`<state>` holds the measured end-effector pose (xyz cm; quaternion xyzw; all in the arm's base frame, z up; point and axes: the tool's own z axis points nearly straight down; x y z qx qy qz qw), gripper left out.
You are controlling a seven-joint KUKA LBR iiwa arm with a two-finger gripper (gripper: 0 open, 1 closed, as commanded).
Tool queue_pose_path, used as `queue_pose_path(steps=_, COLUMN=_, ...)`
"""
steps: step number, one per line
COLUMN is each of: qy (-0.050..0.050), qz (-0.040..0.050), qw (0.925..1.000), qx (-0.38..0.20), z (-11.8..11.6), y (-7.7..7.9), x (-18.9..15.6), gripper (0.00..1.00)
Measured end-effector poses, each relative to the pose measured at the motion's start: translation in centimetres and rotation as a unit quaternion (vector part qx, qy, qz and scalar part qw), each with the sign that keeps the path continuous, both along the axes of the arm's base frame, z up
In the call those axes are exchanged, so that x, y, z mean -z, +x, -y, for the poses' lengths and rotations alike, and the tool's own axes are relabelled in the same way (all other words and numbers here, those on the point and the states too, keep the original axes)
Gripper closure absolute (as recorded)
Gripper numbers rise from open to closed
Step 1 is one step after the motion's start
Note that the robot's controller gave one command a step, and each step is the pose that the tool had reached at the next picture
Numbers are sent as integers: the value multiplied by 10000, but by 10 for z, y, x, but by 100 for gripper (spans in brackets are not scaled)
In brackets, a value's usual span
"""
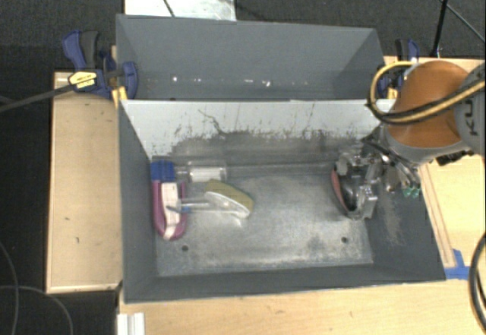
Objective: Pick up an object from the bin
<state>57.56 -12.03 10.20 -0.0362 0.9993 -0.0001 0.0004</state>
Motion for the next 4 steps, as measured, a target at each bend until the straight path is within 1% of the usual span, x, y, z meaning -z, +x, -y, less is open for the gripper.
queue_pose_path(steps=1, qy=79, qz=67, qw=9955, qx=944, z=16, y=4, x=24, gripper=0)
queue_pose_path(steps=2, qy=54, qz=15, qw=9955, qx=943, z=20, y=1, x=22, gripper=100)
queue_pose_path(steps=3, qy=38, qz=-15, qw=9811, qx=1937, z=-4, y=8, x=16, gripper=100)
queue_pose_path(steps=4, qy=8, qz=29, qw=9659, qx=2590, z=-11, y=8, x=-30, gripper=100)
